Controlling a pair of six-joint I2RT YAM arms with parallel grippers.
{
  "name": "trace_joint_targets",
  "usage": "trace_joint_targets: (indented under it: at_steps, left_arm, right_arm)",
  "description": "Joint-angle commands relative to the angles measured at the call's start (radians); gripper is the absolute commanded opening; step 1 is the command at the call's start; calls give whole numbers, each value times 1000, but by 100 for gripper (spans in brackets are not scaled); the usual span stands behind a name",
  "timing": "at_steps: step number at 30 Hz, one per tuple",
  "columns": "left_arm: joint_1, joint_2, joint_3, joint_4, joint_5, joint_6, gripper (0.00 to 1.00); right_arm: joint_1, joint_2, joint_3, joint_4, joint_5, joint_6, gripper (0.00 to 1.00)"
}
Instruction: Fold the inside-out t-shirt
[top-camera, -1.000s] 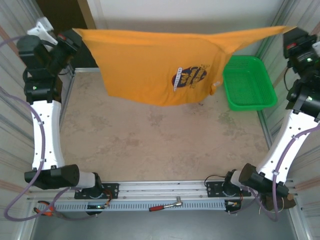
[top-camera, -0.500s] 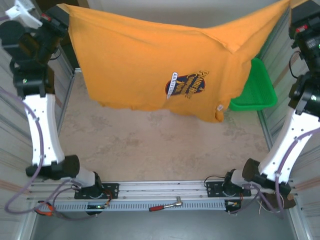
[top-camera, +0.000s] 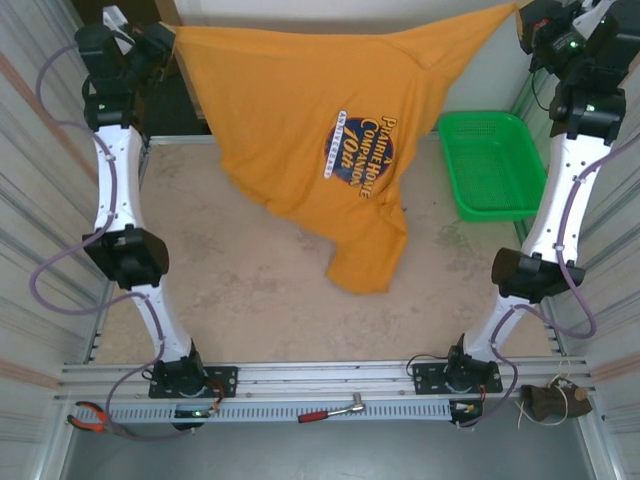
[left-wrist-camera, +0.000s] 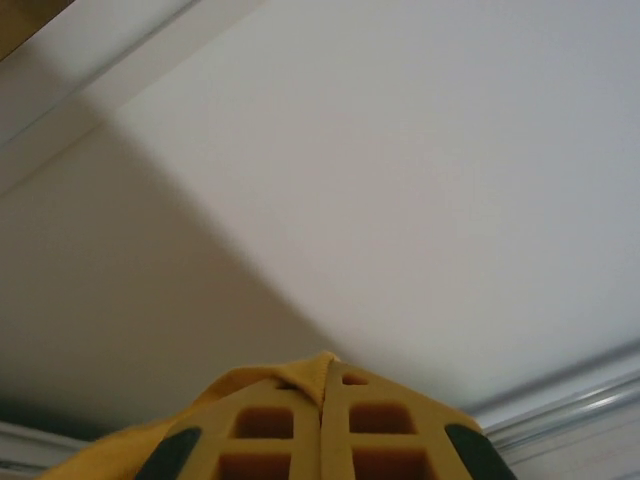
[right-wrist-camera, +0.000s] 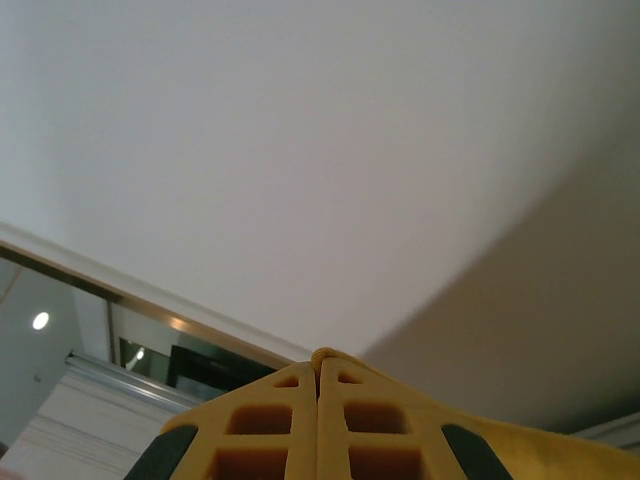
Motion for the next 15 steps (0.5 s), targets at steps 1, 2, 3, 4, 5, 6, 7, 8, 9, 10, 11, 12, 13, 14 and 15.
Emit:
trace_joint_targets:
  at_steps: [1, 2, 3, 4, 5, 6, 7, 8, 9, 10, 11, 12, 13, 14, 15]
  left_arm:
    - [-23, -200, 75, -122, -195, 167, 0]
    - [-4, -199, 87, -178, -175, 152, 0]
    - [28, -223, 5, -21, -34, 89, 0]
    - [34, -270, -113, 191, 37, 26, 0]
    - [18, -345, -261, 395, 43, -4, 0]
    - [-6, -426, -380, 497, 1, 57, 0]
    - [-35, -485, -413, 388, -88, 145, 0]
    - [-61, -506, -355, 121, -226, 225, 0]
    - [-47, -479, -272, -68, -244, 230, 0]
    - [-1, -448, -244, -80, -121, 168, 0]
    - [36, -438, -288, 65, 28, 57, 0]
    - [43, -462, -369, 214, 58, -40, 0]
    - [33, -499, -423, 290, 27, -74, 0]
    - [22, -542, -443, 259, -28, -61, 0]
    - [17, -569, -419, 195, -60, -15, 0]
  right_arm:
    - [-24, -160, -2, 96, 59, -8, 0]
    - [-28, -176, -16, 96, 58, -8, 0]
    - [-34, -194, -30, 101, 50, -6, 0]
    - [-38, -210, -41, 104, 48, -11, 0]
    - [-40, -235, -54, 104, 51, -18, 0]
    - [-44, -257, -69, 101, 57, -26, 0]
    - [-47, -272, -81, 100, 59, -27, 0]
    - [-55, -283, -90, 96, 59, -26, 0]
    - [-63, -289, -96, 92, 51, -22, 0]
    - [-69, -296, -105, 96, 42, -10, 0]
    - [-80, -305, -116, 108, 27, 7, 0]
    - [-92, -316, -124, 118, 21, 21, 0]
    - [-102, -328, -129, 128, 20, 33, 0]
    - [-116, -342, -130, 144, 13, 53, 0]
    - [-139, -351, -126, 164, 1, 84, 0]
